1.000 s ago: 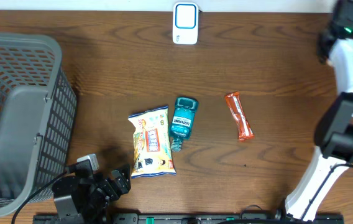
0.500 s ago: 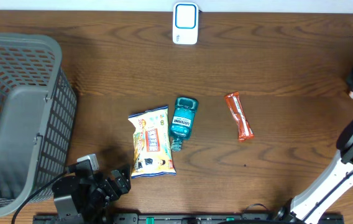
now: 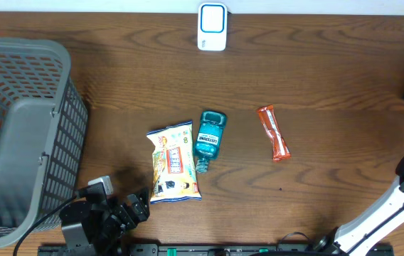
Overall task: Scan the item barcode
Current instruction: 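Carry the orange packet right and release it off the table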
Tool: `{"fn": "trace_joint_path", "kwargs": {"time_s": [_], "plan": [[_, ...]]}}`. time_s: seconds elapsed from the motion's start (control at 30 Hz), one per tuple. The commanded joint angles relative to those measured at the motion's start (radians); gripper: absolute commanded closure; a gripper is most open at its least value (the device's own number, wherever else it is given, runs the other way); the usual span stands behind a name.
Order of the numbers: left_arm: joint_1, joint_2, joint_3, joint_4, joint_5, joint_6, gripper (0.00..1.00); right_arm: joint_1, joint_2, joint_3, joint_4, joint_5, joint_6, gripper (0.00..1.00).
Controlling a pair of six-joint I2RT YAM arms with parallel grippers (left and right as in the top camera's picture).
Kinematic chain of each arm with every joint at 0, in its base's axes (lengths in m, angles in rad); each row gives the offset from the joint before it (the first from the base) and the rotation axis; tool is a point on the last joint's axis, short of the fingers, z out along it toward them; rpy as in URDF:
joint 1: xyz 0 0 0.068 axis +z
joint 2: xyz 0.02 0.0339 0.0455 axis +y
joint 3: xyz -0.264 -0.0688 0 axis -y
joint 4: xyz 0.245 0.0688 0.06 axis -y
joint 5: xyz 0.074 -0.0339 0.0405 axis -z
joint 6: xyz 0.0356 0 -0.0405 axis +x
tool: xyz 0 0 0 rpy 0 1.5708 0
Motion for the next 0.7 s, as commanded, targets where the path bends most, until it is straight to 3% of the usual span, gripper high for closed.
{"fn": "trace_joint_path", "kwargs": {"time_s": [0.0, 0.3, 0.47, 0.6, 0.67], "plan": [[0.003, -0.002, -0.006, -0.039, 0.01, 0.017, 0.02, 0.046, -0.159, 0.015, 0.004, -0.128, 0.002, 0.01], [0.003, -0.002, -0.006, -0.039, 0.01, 0.017, 0.01, 0.221, -0.421, 0.014, -0.047, -0.556, 0.104, 0.01], [0.003, -0.002, -0.006, -0.039, 0.01, 0.017, 0.01, 0.365, -0.429, 0.014, -0.147, -0.732, 0.114, 0.01], [0.003, -0.002, -0.006, -0.039, 0.01, 0.017, 0.02, 0.515, -0.403, 0.013, -0.308, -0.712, 0.114, 0.01], [0.003, -0.002, -0.006, -0.039, 0.01, 0.017, 0.02, 0.589, -0.383, 0.013, -0.397, -0.671, 0.114, 0.18]]}}
